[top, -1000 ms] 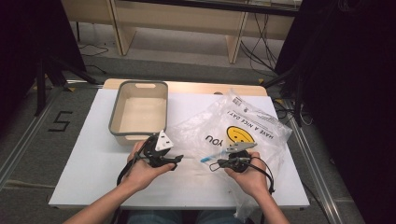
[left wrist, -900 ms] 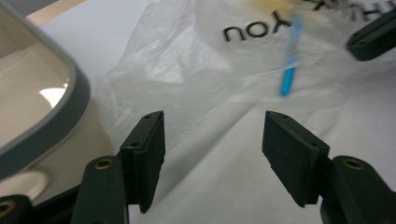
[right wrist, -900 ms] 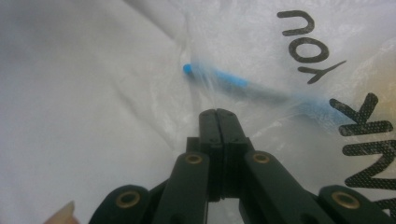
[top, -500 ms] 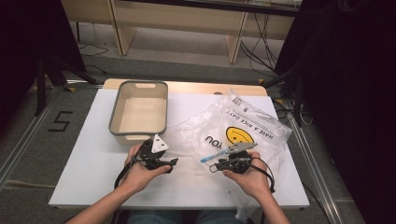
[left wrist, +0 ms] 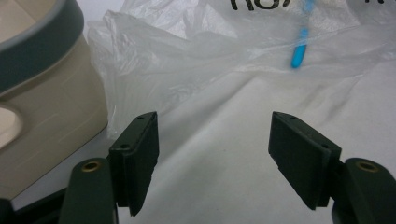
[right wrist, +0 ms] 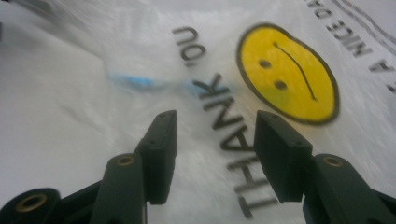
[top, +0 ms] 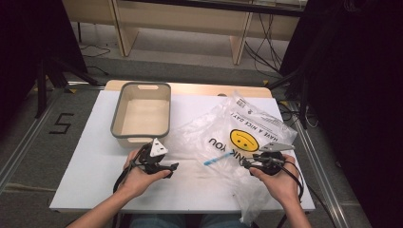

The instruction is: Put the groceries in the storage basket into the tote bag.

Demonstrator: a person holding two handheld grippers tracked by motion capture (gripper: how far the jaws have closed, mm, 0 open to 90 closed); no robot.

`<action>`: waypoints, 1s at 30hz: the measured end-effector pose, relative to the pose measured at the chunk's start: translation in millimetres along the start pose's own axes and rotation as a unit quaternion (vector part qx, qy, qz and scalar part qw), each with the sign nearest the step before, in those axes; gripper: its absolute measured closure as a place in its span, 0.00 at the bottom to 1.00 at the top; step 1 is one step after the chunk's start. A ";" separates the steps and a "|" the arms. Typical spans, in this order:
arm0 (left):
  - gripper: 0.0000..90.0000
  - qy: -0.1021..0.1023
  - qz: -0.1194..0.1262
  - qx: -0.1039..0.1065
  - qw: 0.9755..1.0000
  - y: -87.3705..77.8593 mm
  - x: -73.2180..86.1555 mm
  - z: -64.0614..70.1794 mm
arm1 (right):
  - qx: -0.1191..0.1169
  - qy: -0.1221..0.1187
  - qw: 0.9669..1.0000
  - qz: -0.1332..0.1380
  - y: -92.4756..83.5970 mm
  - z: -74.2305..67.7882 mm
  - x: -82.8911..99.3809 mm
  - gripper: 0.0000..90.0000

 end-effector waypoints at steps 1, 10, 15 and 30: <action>0.37 -0.001 0.000 0.000 1.000 -0.1 0.5 -0.8 | 0.004 0.009 1.000 -0.001 -0.7 3.7 3.3 0.54; 0.36 -0.002 0.002 -0.006 1.000 -2.8 2.3 -5.2 | 0.053 0.090 0.995 -0.011 -9.6 37.3 29.7 0.49; 0.36 -0.003 -0.002 -0.007 1.000 -0.7 4.0 -5.6 | 0.066 0.117 0.991 -0.020 -16.3 48.3 44.0 0.46; 0.36 -0.005 -0.005 -0.009 1.000 1.5 5.1 -6.7 | 0.088 0.160 0.983 -0.026 -25.1 62.3 67.3 0.40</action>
Point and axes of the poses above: each handheld gripper's, and its own axes: y roughly forward along the jaws, x roughly out of its underside, z roughly to its right, the point moved 10 cm from there along y, roughly forward along the jaws, and after that the axes turned 9 degrees about -z, right-handed, at the moved point
